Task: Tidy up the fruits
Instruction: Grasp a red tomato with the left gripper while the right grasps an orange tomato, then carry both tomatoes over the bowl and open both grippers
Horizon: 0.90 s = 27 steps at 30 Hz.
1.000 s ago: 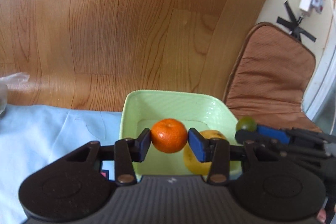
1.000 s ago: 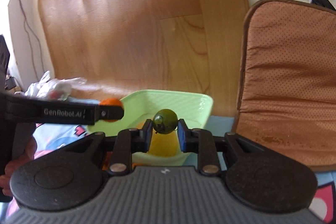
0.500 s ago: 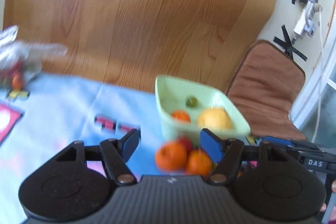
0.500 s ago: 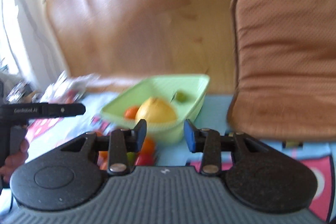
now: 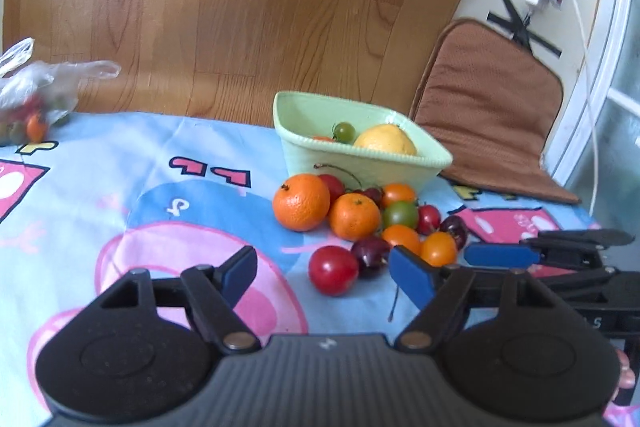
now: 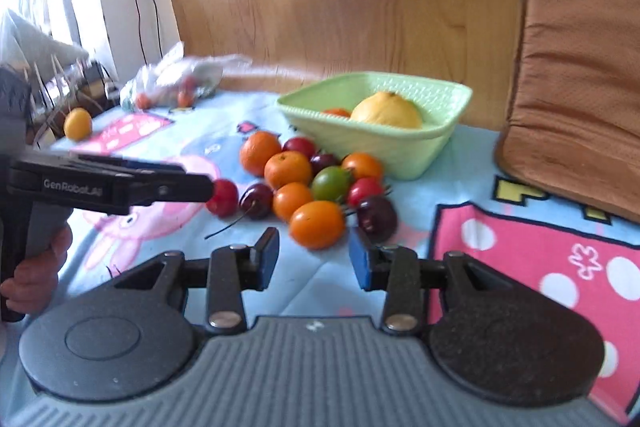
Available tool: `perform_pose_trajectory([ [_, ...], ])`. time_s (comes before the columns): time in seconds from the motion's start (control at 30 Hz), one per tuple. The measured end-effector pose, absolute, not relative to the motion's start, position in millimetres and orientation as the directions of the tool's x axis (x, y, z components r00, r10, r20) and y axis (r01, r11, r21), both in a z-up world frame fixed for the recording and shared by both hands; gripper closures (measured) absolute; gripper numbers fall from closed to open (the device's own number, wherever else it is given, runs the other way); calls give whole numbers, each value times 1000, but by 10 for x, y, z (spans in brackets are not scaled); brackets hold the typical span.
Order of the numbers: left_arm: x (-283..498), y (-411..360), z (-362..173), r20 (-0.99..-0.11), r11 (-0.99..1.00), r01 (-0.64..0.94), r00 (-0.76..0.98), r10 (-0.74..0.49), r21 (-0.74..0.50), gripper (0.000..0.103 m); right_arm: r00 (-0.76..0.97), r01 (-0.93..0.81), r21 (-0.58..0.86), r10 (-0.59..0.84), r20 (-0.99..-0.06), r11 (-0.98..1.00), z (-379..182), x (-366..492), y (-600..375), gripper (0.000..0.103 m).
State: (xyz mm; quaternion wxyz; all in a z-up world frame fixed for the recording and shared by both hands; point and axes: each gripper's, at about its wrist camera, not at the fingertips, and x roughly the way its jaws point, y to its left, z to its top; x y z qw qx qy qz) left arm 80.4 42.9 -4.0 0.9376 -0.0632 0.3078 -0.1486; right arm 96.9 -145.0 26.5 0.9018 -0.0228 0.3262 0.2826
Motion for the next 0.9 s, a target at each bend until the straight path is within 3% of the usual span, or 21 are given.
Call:
perform_pose_trajectory([
  [0.07,861,395,-87,-575,949,237,755,-315,-209,34,640,-513,128,477,-603,849,233,1016,-1358,60],
  [0.1,879,379,-110,-584,946,245,744,-324,-213,53,647,-511,112,467,-604,852,217,1043,-1306,57],
  [0.17,845,379,-106,-573,934,275,738,-356,-226,72,659,-506,78,443,-608,859,180,1086,-1236,59],
  [0.2,810,387,-105,-574,935,270,738,-355,-230,72,655,-500,73,432,-620,863,166,1102,-1219,71],
  [0.43,286,449,-81,-532,916,288,747,-398,-280,72,650,-546,105,500,-572,831,330,594,-1335,71],
  [0.57,149,389,-134,-553,933,275,751,-360,-233,71,626,-581,102,524,-578,807,295,401,-1258,71],
  [0.67,126,357,-114,-557,945,256,764,-326,-202,54,615,-580,78,499,-611,811,197,406,-1166,70],
  [0.73,132,359,-115,-557,947,251,765,-322,-202,57,623,-571,72,489,-610,818,179,386,-1140,70],
  [0.8,137,358,-121,-557,944,257,762,-329,-207,73,626,-569,73,489,-608,819,172,362,-1147,71],
  [0.9,130,368,-117,-551,942,255,765,-334,-216,74,630,-563,91,498,-596,821,173,330,-1188,71],
])
